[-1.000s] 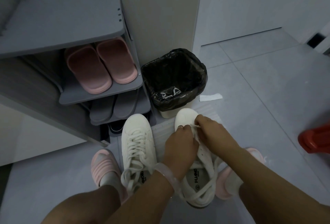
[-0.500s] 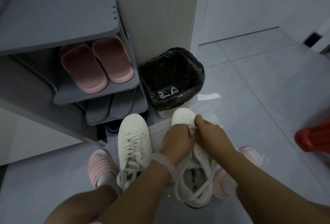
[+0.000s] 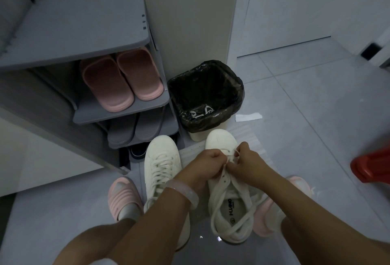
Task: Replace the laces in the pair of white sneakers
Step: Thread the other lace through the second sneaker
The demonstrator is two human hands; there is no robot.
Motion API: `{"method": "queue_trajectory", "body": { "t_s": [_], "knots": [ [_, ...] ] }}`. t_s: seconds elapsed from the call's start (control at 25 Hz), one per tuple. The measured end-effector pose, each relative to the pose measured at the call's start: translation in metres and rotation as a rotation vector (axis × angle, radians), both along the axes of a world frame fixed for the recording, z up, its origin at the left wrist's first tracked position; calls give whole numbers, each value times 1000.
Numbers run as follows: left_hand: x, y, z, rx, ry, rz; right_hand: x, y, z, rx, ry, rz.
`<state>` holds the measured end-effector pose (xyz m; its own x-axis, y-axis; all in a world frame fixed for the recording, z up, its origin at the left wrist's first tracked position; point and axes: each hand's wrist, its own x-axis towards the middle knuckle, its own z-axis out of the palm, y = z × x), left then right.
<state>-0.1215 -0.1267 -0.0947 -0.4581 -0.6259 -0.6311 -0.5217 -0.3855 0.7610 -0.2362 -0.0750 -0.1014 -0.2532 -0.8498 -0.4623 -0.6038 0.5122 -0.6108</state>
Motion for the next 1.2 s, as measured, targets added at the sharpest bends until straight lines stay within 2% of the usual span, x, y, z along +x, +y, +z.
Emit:
{"method": "queue_trajectory", "body": {
  "t_s": [0.12, 0.24, 0.32, 0.36, 0.48, 0.56, 0.68, 0.8, 0.88, 0.96, 1.0, 1.08, 1.12, 1.2],
  "knots": [
    [4, -1, -3, -172, -74, -43, -6, 1, 3, 25, -27, -24],
    [16, -7, -2, -423, -203, 105, -18, 4, 10, 46, 120, -66],
    [22, -10, -5, -583, -253, 34, -20, 4, 19, 24, 141, -109],
    [22, -9, -6, -632, -228, -59, -19, 2, 30, -4, 6, -173],
    [16, -8, -12, -741, -143, -420, -13, -8, 82, -200, -747, -393],
    [14, -11, -13, -813, -170, -594, -12, -12, 107, -330, -1101, -459],
    [17, -14, -9, -824, -108, -644, -18, -15, 127, -459, -1345, -542],
    [18, -16, -5, -832, -111, -641, -43, -10, 156, -657, -1410, -581],
    [16, -16, -2, -832, -120, -666, -56, -2, 172, -679, -1311, -559],
    [15, -17, 1, -811, -116, -670, -58, 5, 169, -555, -1103, -515],
    [15, -16, 4, -785, -123, -669, -57, 8, 160, -433, -876, -450],
    [15, -14, 10, -771, -158, -714, -58, 11, 139, -103, -135, -133],
    [16, -13, 12, -799, -190, -758, -59, 15, 131, 88, 150, 47],
    [18, -14, 18, -844, -226, -804, -52, 25, 118, 372, 427, 350]
  ]
}}
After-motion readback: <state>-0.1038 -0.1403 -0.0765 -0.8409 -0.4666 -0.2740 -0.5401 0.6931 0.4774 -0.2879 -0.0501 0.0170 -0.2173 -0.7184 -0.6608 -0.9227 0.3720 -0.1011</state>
